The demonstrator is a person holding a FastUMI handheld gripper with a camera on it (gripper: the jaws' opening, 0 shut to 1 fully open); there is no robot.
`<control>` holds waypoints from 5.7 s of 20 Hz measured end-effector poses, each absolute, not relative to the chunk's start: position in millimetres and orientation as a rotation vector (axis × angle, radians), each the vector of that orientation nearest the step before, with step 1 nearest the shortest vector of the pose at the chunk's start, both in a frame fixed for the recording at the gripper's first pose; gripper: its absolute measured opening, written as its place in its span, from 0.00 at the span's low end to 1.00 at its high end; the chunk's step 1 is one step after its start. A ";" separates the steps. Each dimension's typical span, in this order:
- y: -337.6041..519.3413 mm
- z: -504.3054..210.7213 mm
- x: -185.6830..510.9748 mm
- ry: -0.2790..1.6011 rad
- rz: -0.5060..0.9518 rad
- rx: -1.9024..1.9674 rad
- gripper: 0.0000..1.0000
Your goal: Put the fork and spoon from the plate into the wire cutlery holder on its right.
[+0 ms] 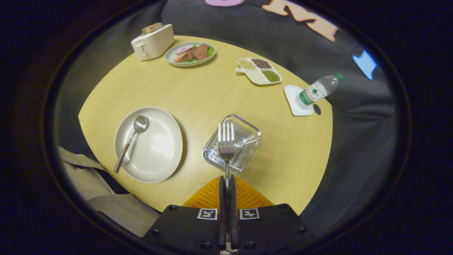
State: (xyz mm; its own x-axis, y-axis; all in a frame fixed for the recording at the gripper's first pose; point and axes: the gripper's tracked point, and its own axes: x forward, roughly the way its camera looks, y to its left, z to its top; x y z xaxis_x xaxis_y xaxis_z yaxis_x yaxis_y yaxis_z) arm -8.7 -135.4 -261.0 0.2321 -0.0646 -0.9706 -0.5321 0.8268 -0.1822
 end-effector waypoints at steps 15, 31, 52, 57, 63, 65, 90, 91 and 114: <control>-105.2 -260.3 9.7 1.175 0.375 -0.508 0.99; 11.8 -250.9 -33.9 0.834 0.319 -0.234 0.99; 78.3 -360.6 -108.9 1.057 0.325 -0.286 0.61; 77.6 -364.5 -114.7 1.092 0.326 -0.304 0.23; 60.2 -357.8 -108.1 1.139 0.320 -0.333 0.06; 55.2 -349.5 -102.7 1.136 0.331 -0.331 0.06; -103.9 -254.4 -8.9 1.152 0.213 -0.386 0.06; -110.4 -254.8 -8.1 1.162 0.206 -0.394 0.06; -125.1 -275.1 9.1 1.435 0.322 -0.532 0.13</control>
State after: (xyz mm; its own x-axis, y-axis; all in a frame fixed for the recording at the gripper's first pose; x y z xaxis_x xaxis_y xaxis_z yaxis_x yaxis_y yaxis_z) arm 9.1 -125.1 -275.1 0.1219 -0.1038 -0.9871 -0.5160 0.8429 -0.1524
